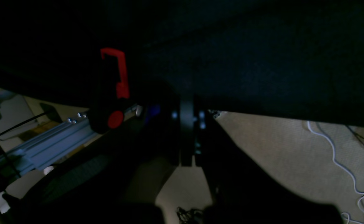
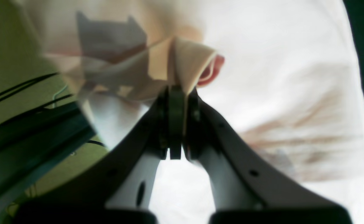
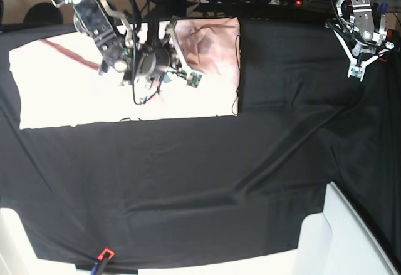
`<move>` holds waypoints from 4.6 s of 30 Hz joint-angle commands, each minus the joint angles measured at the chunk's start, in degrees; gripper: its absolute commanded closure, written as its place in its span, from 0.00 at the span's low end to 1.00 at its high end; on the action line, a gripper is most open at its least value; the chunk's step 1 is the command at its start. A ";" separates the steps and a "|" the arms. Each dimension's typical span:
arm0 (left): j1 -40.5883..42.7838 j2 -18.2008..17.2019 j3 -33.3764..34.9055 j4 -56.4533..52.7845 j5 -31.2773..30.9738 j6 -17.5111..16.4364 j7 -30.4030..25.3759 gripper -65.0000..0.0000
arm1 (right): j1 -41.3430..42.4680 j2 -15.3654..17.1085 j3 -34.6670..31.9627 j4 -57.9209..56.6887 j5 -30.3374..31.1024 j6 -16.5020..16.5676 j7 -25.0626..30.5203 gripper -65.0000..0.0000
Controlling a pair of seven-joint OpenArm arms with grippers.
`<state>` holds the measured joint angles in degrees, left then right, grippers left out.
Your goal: Fold the T-shirt properly
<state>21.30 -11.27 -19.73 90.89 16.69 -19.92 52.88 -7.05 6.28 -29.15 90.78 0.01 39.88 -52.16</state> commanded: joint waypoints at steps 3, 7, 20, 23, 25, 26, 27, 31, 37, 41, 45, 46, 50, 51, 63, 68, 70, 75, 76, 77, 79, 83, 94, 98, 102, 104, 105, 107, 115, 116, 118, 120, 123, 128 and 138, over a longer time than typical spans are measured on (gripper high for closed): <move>-0.07 -0.91 -0.27 0.76 0.76 0.27 -0.09 1.00 | -1.35 -0.09 2.55 4.82 0.74 0.12 0.78 1.00; -0.16 -0.91 -0.27 0.76 0.76 0.27 -0.09 1.00 | -2.49 1.06 4.49 7.20 0.74 0.12 -1.33 1.00; -0.16 -0.91 -0.27 0.67 0.76 0.27 -0.09 1.00 | -8.12 1.58 6.95 12.47 0.74 0.12 -1.86 0.94; -0.16 -0.91 -0.27 0.67 0.76 0.27 -0.09 1.00 | -9.17 1.58 6.95 13.35 0.74 0.12 -1.95 0.73; -0.16 -0.91 -0.27 0.67 0.76 0.27 -0.09 1.00 | -9.87 1.58 6.95 13.70 0.74 0.12 -1.95 0.57; -0.16 -1.00 -0.27 0.67 0.76 0.27 -0.09 1.00 | -10.23 1.58 6.95 13.88 0.74 0.12 -1.95 0.50; -0.16 -1.00 -0.27 0.67 0.76 0.27 -0.09 1.00 | -10.58 1.58 6.95 14.23 0.74 0.12 -1.95 0.46; -0.16 -1.08 -0.27 0.67 0.76 0.27 -0.09 1.00 | -11.46 1.58 6.95 17.22 0.74 0.12 -1.95 0.45; -0.16 -1.08 -0.27 0.67 0.76 0.27 -0.18 1.00 | -7.24 1.06 6.60 18.10 0.74 0.12 -4.06 0.69; -0.16 -1.08 -0.27 0.67 0.76 0.27 -0.18 1.00 | -2.23 -0.61 6.51 16.60 0.91 0.12 -8.81 1.00; -0.16 -1.00 -0.27 0.76 0.76 0.27 -0.18 1.00 | 1.91 -1.84 5.37 13.35 0.91 0.12 -9.33 1.00; -0.16 -1.00 -0.27 0.76 0.76 0.27 -0.18 1.00 | 2.96 -2.20 4.66 11.68 0.91 0.12 -9.33 1.00; -0.16 -1.00 -0.27 0.76 0.76 0.27 -0.18 1.00 | 5.69 -3.87 2.46 4.03 0.91 0.12 -8.81 1.00; -0.16 -1.00 -0.27 0.76 0.76 0.27 -0.18 1.00 | 6.21 -4.22 2.03 2.27 0.91 0.12 -8.81 1.00; -0.16 -1.08 -0.27 0.76 0.76 0.27 -0.18 1.00 | 4.98 -2.90 2.55 -4.06 0.82 0.12 -6.34 1.00; -0.16 -1.17 -0.27 0.76 0.76 0.27 -0.18 1.00 | 2.52 -2.46 2.55 -3.44 0.82 0.12 -6.43 1.00; -0.16 -1.17 -0.27 0.76 0.76 0.27 -0.18 1.00 | 1.03 -1.67 2.55 -1.68 0.74 0.12 -6.43 1.00; -0.16 -1.17 -0.27 0.76 0.76 0.27 -0.18 1.00 | -2.05 -1.23 2.64 3.33 0.74 0.12 -6.78 1.00; -0.16 -1.17 -0.27 0.76 0.76 0.27 -0.18 1.00 | -2.49 -0.79 2.82 3.94 0.74 0.12 -7.40 1.00; -0.16 -1.17 -0.27 0.76 0.76 0.27 -0.18 1.00 | -2.84 -0.44 3.52 4.73 0.74 0.12 -8.10 1.00; -0.16 -1.17 -0.27 0.76 0.76 0.27 -0.18 1.00 | -3.98 -0.26 5.01 6.14 0.74 0.12 -8.45 1.00; -0.16 -1.26 -0.27 0.67 0.76 0.27 -0.18 1.00 | -5.83 -0.09 8.09 7.37 0.74 0.12 -8.45 1.00; -0.16 -1.26 -0.27 0.67 1.11 0.27 -0.18 1.00 | -9.26 0.62 12.84 7.55 0.74 0.12 -8.45 1.00; -0.16 -1.35 -0.36 0.67 1.11 0.36 -0.18 1.00 | -10.67 1.23 13.10 8.51 0.74 0.12 -8.45 1.00; -0.24 -1.26 -0.36 0.67 1.20 0.36 -0.18 1.00 | -9.87 2.11 12.57 13.35 0.74 0.12 -10.48 1.00; -0.86 -1.08 -0.36 0.67 1.20 0.36 -0.18 1.00 | -8.03 1.94 12.40 15.37 0.74 0.12 -14.17 1.00; -1.12 -1.00 -0.36 0.67 1.20 0.36 -0.09 1.00 | -6.97 1.85 11.70 15.90 0.74 0.12 -15.31 1.00; -1.12 -1.00 -0.27 0.67 1.20 0.36 -0.09 1.00 | -4.60 1.85 8.97 15.72 0.74 0.12 -16.37 1.00; -1.12 -0.91 -0.27 0.67 0.94 0.36 -0.09 1.00 | 2.17 -0.61 2.82 5.26 0.74 0.12 -16.10 1.00; -1.04 -0.91 -0.27 0.67 1.11 0.36 -0.09 1.00 | 2.43 -0.97 2.82 3.77 0.74 0.12 -16.10 1.00; -1.04 -0.91 -0.27 0.67 1.11 0.36 -0.09 1.00 | 2.52 -1.23 2.82 2.27 0.74 0.12 -15.05 1.00; -1.04 -0.91 -0.27 0.67 1.11 0.36 -0.09 1.00 | 1.99 -1.23 2.82 1.39 0.74 0.12 -13.82 1.00; -1.04 -1.08 -0.27 0.67 1.11 0.36 -0.09 1.00 | 0.32 -0.97 3.17 0.51 0.74 0.12 -13.55 1.00; -1.30 -1.08 -0.27 0.67 1.11 0.36 -0.09 1.00 | -3.28 -0.79 3.26 1.31 0.74 0.12 -13.55 1.00; -1.30 -1.08 -0.27 0.67 1.20 0.36 -0.09 1.00 | -7.68 1.41 3.52 7.81 0.74 0.12 -13.90 1.00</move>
<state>20.16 -11.60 -19.73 90.76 17.37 -19.92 52.90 -14.96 7.70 -25.85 97.60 0.43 39.88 -66.41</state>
